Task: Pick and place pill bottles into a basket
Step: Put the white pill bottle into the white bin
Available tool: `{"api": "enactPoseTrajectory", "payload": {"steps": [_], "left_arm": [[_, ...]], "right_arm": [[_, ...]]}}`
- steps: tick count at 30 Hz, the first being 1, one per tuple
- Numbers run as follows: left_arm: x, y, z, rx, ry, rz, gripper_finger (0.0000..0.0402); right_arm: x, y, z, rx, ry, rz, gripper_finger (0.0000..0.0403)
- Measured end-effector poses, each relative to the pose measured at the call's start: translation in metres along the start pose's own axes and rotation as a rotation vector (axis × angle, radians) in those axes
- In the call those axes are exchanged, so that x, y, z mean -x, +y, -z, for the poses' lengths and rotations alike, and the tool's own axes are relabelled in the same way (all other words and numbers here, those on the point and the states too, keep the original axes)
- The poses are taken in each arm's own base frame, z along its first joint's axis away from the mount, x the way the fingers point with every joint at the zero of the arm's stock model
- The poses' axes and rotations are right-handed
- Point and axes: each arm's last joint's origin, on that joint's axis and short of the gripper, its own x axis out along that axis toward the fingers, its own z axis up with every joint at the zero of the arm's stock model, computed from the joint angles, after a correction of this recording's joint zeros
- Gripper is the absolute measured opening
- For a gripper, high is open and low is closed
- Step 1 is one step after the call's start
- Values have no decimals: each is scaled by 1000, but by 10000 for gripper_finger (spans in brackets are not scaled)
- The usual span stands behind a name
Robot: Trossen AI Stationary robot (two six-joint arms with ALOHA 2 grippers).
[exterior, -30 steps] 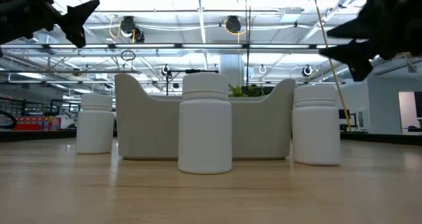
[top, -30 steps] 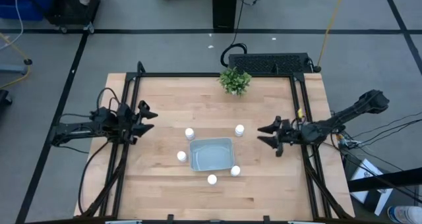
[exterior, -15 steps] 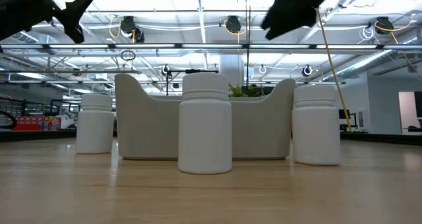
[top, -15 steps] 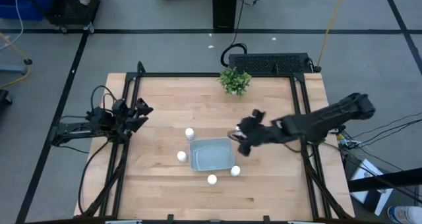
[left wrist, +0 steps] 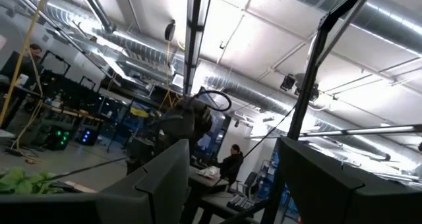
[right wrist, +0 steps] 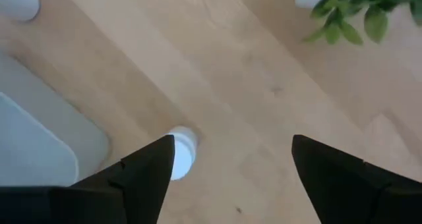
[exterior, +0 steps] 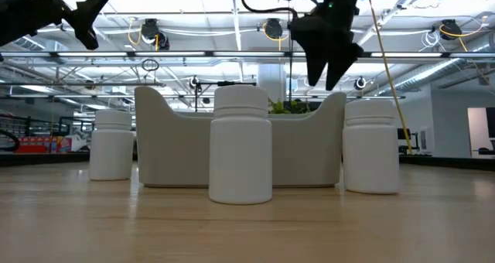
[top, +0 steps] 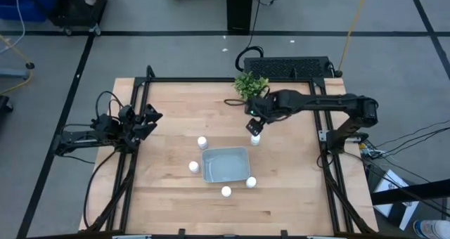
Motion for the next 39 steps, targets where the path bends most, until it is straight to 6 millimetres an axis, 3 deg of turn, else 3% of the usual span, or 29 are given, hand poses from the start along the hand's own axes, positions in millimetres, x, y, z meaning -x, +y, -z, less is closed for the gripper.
{"api": "enactPoseTrajectory", "payload": {"steps": [6,20,39], "left_arm": [[0,0,0,5,8,13,239],[0,1,1,-43,5,-23,239],[0,1,1,-57,6,-29,239]], "right_arm": [[-16,-7,-2,-45,71,-16,309],[-61,0,25,-15,76,-40,309],[-70,18,36,29,44,-131,309]]}}
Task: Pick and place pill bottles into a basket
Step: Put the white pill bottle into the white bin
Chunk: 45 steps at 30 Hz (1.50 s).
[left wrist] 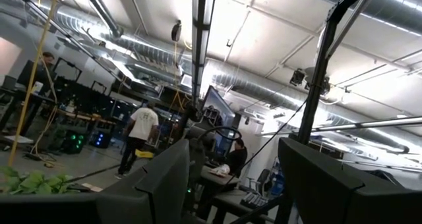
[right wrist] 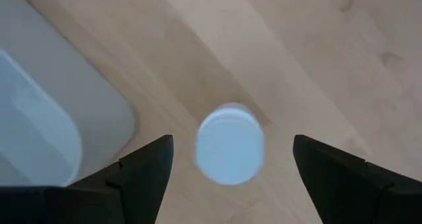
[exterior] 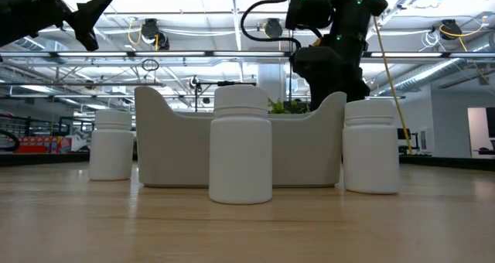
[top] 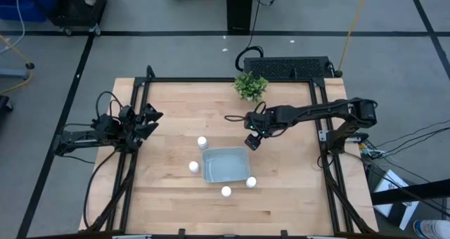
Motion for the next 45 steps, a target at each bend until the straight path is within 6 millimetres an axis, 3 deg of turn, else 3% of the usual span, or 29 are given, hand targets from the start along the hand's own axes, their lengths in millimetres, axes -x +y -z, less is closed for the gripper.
{"api": "enactPoseTrajectory", "payload": {"steps": [12,34,45], "left_arm": [[0,0,1,1,7,-5,239],[0,0,1,-1,7,-4,239],[0,1,1,-2,12,-6,239]], "right_arm": [[-11,1,1,14,29,27,298],[-11,1,4,36,69,23,155],[-7,0,3,40,43,34,166]]}}
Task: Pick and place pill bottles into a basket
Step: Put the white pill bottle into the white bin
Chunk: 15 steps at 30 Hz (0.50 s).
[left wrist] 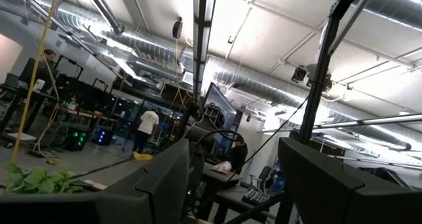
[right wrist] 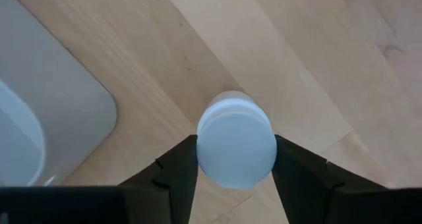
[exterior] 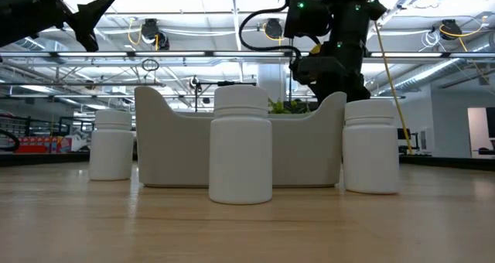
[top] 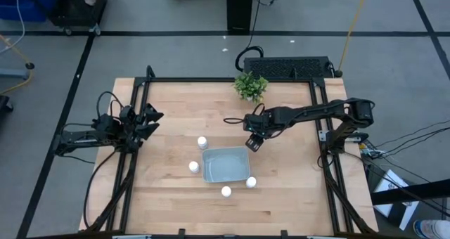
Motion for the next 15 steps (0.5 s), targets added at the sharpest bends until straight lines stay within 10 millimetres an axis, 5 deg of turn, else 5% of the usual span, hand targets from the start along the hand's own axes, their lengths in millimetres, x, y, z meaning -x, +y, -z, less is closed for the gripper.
{"api": "enactPoseTrajectory", "payload": {"steps": [15], "left_arm": [[0,1,1,-16,7,-21,239]], "right_arm": [[52,7,8,25,-234,-77,156]]}}
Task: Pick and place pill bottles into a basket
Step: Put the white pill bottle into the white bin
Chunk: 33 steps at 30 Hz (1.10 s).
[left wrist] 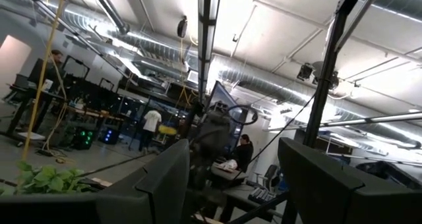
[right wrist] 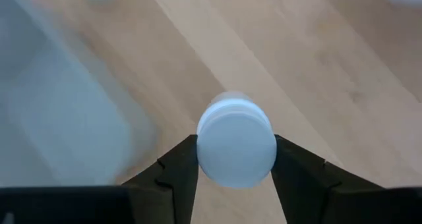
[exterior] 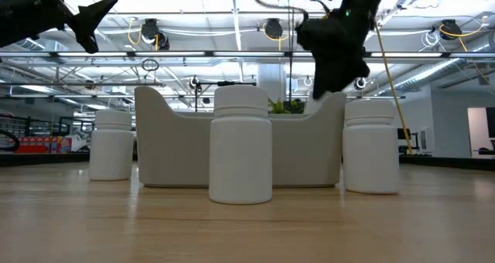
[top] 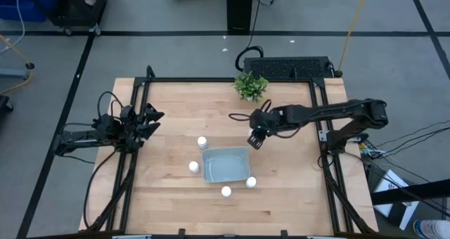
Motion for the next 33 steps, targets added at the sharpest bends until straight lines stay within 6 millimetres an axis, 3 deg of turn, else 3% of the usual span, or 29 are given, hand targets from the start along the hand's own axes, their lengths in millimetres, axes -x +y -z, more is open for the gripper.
{"api": "enactPoseTrajectory", "payload": {"steps": [8,18,25,33], "left_arm": [[0,1,0,-7,-7,-18,239],[0,1,0,-18,-8,-26,239],[0,1,0,-29,-11,-35,239],[0,2,0,-34,-17,-52,239]], "right_arm": [[17,28,2,90,-156,-78,157],[41,76,6,204,-351,-242,155],[29,108,9,266,-309,-233,154],[11,143,-9,349,-91,-69,154]]}}
